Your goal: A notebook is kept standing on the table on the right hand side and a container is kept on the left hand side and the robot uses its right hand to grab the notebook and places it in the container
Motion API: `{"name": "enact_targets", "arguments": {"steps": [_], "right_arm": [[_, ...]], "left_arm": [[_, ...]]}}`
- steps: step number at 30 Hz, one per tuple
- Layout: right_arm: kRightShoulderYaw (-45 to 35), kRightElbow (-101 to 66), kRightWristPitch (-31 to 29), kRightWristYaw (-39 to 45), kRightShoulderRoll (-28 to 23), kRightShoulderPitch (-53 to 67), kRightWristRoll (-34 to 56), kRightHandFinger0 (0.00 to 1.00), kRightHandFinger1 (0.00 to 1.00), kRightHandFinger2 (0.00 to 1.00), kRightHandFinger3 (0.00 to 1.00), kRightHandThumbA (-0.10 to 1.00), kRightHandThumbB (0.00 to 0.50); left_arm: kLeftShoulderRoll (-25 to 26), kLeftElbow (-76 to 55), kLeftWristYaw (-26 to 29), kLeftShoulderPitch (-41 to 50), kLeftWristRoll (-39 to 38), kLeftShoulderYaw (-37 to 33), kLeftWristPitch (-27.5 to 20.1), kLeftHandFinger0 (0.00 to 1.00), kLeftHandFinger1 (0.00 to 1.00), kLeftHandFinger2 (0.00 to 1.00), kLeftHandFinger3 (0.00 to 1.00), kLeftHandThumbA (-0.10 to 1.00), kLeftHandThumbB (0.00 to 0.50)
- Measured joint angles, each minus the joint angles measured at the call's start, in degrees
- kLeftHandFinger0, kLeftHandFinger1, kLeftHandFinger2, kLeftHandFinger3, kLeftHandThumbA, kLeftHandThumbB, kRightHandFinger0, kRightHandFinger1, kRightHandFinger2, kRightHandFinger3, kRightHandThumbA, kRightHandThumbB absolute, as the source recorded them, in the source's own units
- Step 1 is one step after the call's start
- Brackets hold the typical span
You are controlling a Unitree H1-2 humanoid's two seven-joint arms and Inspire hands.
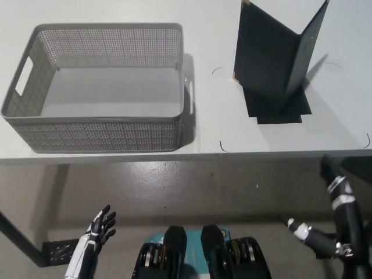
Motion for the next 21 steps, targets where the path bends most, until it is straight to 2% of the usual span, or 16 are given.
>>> {"name": "enact_targets", "arguments": {"steps": [1,3,4,6,10,13,15,17,18,21], "right_arm": [[-0.69,-1.96,0.75,-0.22,0.27,-0.94,-0.45,1.00,1.00,1.00,1.00,1.00,0.486],[-2.32,-4.79,2.59,-0.85,0.88,-4.82,-1.42,1.00,1.00,1.00,1.00,1.00,0.466],[-2.77,-5.11,3.40,-1.08,0.94,-6.53,-1.84,1.00,1.00,1.00,1.00,1.00,0.438],[-4.04,-4.69,5.83,-1.69,0.91,-12.51,-2.79,1.00,1.00,1.00,1.00,1.00,0.432],[-6.61,1.34,10.02,-2.64,0.86,-21.64,-2.74,1.00,1.00,1.00,1.00,1.00,0.442],[-8.72,9.71,12.31,-3.71,0.91,-27.94,-2.04,1.00,1.00,1.00,1.00,1.00,0.469],[-10.22,15.32,13.87,-4.40,0.89,-32.17,-1.18,1.00,1.00,1.00,1.00,1.00,0.461],[-11.25,18.83,15.52,-4.74,0.87,-35.19,-0.41,1.00,1.00,1.00,1.00,1.00,0.476],[-11.70,21.40,16.46,-5.01,0.82,-37.17,0.00,1.00,1.00,1.00,1.00,1.00,0.499],[-12.49,27.93,17.98,-5.90,0.62,-41.65,0.57,1.00,1.00,1.00,1.00,1.00,0.484]], "left_arm": [[-0.02,0.00,-0.07,0.07,-0.01,0.01,0.00,1.00,1.00,1.00,1.00,1.00,0.167],[-0.05,0.03,-0.15,0.29,-0.08,0.04,-0.03,1.00,1.00,1.00,1.00,1.00,0.175],[-0.07,0.04,-0.15,0.31,-0.08,0.04,-0.03,1.00,1.00,1.00,1.00,1.00,0.179],[-0.21,0.06,-0.15,0.35,-0.09,0.01,-0.15,1.00,1.00,1.00,1.00,1.00,0.150],[-0.17,0.17,-0.33,0.76,-0.08,-0.08,-0.80,1.00,1.00,1.00,1.00,1.00,0.141],[-0.08,0.42,-0.34,1.07,0.00,-0.05,-1.28,1.00,1.00,1.00,1.00,1.00,0.155],[-0.08,0.55,-0.34,1.23,0.06,-0.06,-1.44,1.00,1.00,1.00,1.00,1.00,0.133],[-0.10,0.62,-0.33,1.30,0.10,-0.07,-1.51,1.00,1.00,1.00,1.00,1.00,0.113],[-0.10,0.62,-0.32,1.41,0.14,-0.06,-1.52,1.00,1.00,1.00,1.00,1.00,0.120],[-0.18,0.61,-0.32,1.50,0.15,-0.09,-1.54,1.00,1.00,1.00,1.00,1.00,0.153]]}}
